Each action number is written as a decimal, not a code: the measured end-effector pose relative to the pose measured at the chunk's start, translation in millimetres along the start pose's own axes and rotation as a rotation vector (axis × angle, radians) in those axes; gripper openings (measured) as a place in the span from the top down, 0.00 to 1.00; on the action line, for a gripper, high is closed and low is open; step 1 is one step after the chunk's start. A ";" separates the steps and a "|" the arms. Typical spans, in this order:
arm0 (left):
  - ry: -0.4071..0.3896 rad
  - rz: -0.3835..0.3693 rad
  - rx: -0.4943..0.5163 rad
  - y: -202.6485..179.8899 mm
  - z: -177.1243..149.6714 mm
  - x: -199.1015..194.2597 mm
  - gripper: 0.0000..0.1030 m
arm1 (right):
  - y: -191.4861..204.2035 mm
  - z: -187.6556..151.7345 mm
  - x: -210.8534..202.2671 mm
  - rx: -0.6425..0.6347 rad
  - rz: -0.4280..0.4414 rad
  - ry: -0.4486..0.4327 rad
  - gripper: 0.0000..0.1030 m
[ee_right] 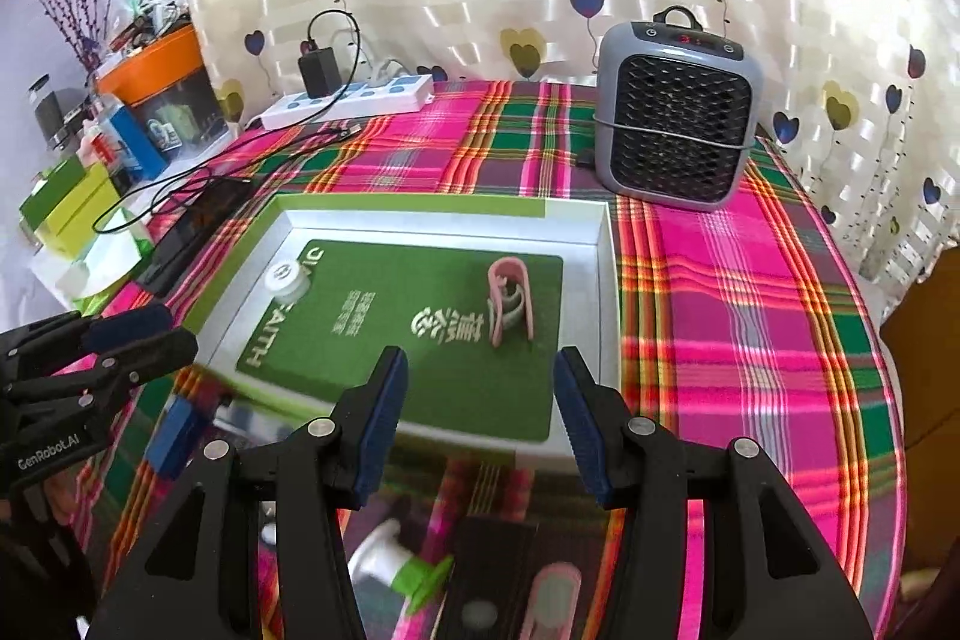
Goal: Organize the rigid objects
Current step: 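Withdraw both tools from the box back toward the remaining items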
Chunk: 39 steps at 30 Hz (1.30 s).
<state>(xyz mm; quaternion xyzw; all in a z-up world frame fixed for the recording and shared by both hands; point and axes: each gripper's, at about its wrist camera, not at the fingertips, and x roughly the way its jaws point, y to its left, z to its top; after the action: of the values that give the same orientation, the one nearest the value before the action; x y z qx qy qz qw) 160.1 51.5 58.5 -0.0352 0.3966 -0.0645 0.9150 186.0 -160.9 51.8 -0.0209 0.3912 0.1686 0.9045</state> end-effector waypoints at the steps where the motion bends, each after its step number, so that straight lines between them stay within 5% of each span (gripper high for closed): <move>1: -0.003 -0.003 0.001 0.2 -1.6 -2.8 0.63 | 0.8 -3.0 -4.0 0.002 0.001 -0.005 0.50; 21: 0.021 -0.118 0.042 -32.4 -70.7 -46.3 0.63 | 20.2 -68.8 -51.5 -0.040 -0.016 -0.038 0.50; 39: 0.058 -0.134 -0.006 -33.0 -104.7 -54.3 0.63 | 56.0 -113.7 -53.6 -0.145 0.050 0.030 0.50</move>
<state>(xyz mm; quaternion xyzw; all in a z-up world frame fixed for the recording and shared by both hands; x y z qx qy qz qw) 43.9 25.4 29.9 -0.0628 0.4198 -0.1254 0.8967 54.1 -142.9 16.5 -0.0791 0.3917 0.2186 0.8902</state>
